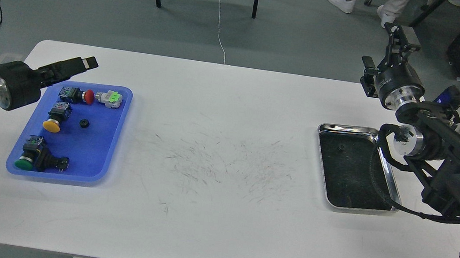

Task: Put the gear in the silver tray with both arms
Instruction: 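Reach the left gripper into the blue tray toward the small black gear, then lower the left gripper among the parts and close on the black gear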

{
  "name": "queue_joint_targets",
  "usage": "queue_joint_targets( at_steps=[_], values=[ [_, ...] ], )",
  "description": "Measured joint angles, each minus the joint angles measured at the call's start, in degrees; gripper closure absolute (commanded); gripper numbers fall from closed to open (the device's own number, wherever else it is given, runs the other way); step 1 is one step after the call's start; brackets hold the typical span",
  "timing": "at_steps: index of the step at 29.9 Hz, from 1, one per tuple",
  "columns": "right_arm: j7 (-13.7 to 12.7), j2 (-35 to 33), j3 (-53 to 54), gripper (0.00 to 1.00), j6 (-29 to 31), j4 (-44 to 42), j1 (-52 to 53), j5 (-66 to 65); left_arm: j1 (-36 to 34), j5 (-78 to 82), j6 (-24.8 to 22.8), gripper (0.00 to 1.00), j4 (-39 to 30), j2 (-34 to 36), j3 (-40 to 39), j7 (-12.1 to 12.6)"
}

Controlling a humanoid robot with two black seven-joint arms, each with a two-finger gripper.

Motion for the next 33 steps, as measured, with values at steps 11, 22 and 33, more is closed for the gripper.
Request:
queue_joint_targets(
  at_steps=[11, 22, 33],
  values=[
    [0.2, -0.1, 0.0, 0.06, -0.1, 0.0, 0.0, -0.2, -6.0, 12.3, 10.2, 0.08, 7.1, -10.5, 18.7, 0.0],
    [0.2, -0.1, 0.0, 0.06, -0.1, 0.0, -0.3, -0.4, -5.5, 17.2, 14.9, 0.08, 14.6, -15.1, 25.7, 0.0],
    [0.2, -0.5, -0.1, 0.06, 0.0, 0.0, -0.3, -0.5, -3.1, 16.5, 16.1, 0.08, 16.3, -15.2, 24.8, 0.0]
  ],
)
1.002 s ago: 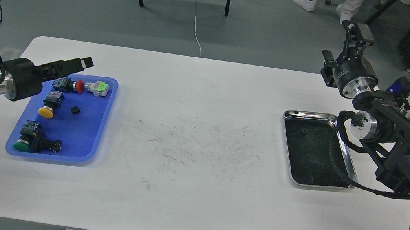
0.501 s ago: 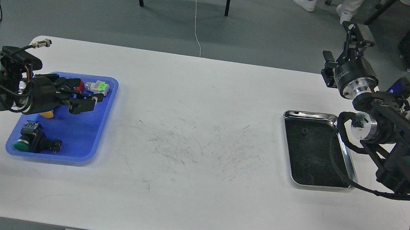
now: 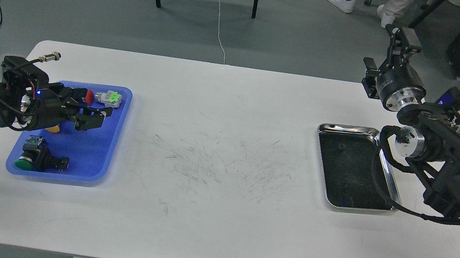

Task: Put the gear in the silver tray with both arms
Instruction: 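Lower the left gripper among the parts and close on the black gear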

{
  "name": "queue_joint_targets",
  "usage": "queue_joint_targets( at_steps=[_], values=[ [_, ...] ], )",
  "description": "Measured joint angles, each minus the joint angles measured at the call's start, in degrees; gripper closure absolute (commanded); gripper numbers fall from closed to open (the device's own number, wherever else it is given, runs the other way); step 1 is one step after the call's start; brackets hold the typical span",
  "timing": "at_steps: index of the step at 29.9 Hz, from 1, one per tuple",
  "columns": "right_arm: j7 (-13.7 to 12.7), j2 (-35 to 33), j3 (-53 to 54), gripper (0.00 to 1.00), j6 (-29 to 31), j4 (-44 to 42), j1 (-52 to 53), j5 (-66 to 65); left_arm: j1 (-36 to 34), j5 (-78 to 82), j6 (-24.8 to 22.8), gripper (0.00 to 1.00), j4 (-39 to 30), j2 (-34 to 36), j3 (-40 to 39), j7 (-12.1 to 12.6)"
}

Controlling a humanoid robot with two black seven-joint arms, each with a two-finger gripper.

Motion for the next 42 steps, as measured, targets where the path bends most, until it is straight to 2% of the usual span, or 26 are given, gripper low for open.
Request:
queue_joint_targets(
  at_steps=[17, 25, 32, 38, 39, 41, 42],
  values=[
    [0.0, -0.2, 0.0, 0.06, 0.0, 0.1, -0.2, -0.1, 0.3, 3.8, 1.3, 0.08, 2.3, -0.4, 2.5, 0.0],
    [0.0, -0.1, -0.1, 0.06, -0.1, 0.2, -0.3, -0.1, 0.4, 5.0, 1.3, 0.14, 4.6, -1.8, 4.3, 0.0],
    [0.0, -0.2, -0.2, 0.06, -0.1, 0.4, -0.6, -0.1, 1.9, 5.2, 2.9, 0.24, 6.0, -3.0, 4.9, 0.0],
    [0.0, -0.2, -0.2, 0.06, -0.1, 0.4, -0.6, -0.1, 4.7, 5.0, 3.2, 0.33, 11.8, -4.2, 4.1, 0.0],
    [0.0, -0.2, -0.2, 0.06, -0.1, 0.4, -0.6, -0.1, 5.0, 4.8, 3.1, 0.35, 12.6, -4.2, 4.0, 0.0],
    [0.0, -0.2, -0.3, 0.06, -0.1, 0.4, -0.6, -0.1, 5.4, 4.4, 2.7, 0.48, 13.4, -4.2, 3.9, 0.0],
    [0.0, -0.2, -0.3, 0.06, -0.1, 0.4, -0.6, -0.1, 5.5, 4.3, 2.5, 0.51, 13.6, -4.3, 3.8, 0.0]
  ],
)
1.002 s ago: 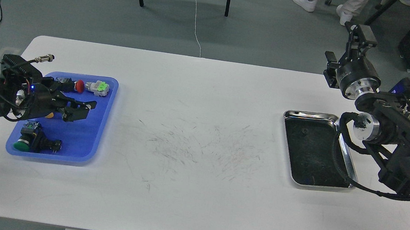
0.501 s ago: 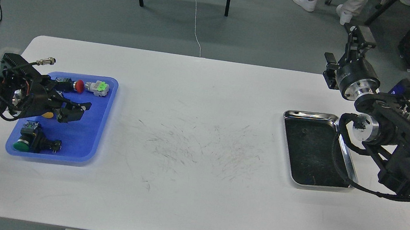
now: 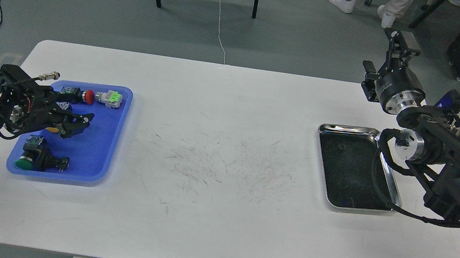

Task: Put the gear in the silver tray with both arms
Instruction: 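Lower the left gripper among the parts and close on the black gear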

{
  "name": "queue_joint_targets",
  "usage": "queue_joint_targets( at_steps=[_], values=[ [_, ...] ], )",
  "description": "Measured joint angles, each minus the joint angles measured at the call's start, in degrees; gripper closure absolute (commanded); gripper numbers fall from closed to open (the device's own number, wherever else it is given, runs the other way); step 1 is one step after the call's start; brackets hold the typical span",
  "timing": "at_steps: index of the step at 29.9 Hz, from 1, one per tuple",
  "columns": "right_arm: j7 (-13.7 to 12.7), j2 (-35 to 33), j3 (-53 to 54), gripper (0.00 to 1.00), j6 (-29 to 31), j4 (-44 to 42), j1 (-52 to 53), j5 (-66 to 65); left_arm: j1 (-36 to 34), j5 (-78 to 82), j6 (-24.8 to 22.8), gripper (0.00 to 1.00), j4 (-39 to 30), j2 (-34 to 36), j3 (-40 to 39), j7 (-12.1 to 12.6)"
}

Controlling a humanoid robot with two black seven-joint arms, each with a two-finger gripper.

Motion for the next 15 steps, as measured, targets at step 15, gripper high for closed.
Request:
queue_joint_targets(
  at_steps=[15],
  values=[
    [0.0, 0.1, -0.2, 0.06, 0.0, 0.1, 0.0, -0.2, 3.6, -0.2, -3.2, 0.51, 1.3, -0.2, -4.2, 0.0]
  ],
)
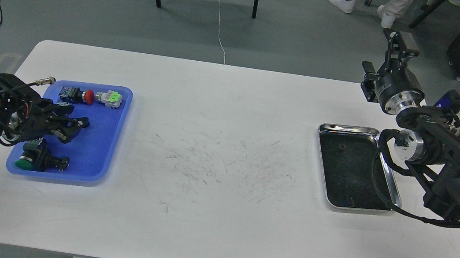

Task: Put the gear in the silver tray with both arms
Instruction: 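Lower the left gripper among the parts and close on the black gear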

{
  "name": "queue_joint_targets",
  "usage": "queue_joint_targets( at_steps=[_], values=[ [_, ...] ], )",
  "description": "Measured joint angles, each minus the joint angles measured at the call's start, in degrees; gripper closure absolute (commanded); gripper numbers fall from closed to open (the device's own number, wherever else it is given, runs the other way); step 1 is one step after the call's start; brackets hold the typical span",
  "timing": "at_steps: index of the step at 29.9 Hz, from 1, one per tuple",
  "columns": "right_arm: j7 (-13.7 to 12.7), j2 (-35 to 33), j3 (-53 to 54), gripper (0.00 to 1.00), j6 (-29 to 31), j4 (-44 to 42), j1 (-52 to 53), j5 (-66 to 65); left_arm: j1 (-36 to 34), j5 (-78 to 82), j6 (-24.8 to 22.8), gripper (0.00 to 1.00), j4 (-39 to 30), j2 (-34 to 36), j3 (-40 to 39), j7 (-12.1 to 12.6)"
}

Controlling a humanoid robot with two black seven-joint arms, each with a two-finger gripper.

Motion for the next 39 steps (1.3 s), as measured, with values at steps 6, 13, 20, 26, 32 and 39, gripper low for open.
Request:
queue_joint_targets(
  at_steps=[6, 13, 20, 26, 32, 39],
  values=[
    [0.0, -0.1, 0.0, 0.06, 0.0, 0.0, 0.0, 0.0, 0.2, 0.0, -0.1, 0.51, 1.4, -1.6, -0.1, 0.0],
    [0.0, -0.1, 0.0, 0.06, 0.0, -0.1, -0.3, 0.0, 2.0, -0.1, -0.2, 0.51, 3.4, -3.1, -0.2, 0.0],
    [0.0, -0.1, 0.0, 0.06, 0.1, -0.1, -0.4, 0.0, 2.2, -0.1, -0.2, 0.51, 3.5, -3.4, -0.2, 0.0],
    [0.0, -0.1, 0.0, 0.06, 0.1, -0.1, -0.6, 0.0, 2.5, -0.2, 0.0, 0.58, 3.6, -3.5, -0.2, 0.0],
    [0.0, -0.2, 0.0, 0.06, 0.1, 0.0, -1.1, 0.0, 3.5, -0.2, 0.1, 0.63, 6.1, -4.5, -0.3, 0.0],
    [0.0, -0.3, 0.0, 0.06, 0.2, 0.0, -1.2, 0.0, 5.1, -0.3, -0.2, 0.65, 9.8, -6.8, -1.0, 0.0]
  ],
)
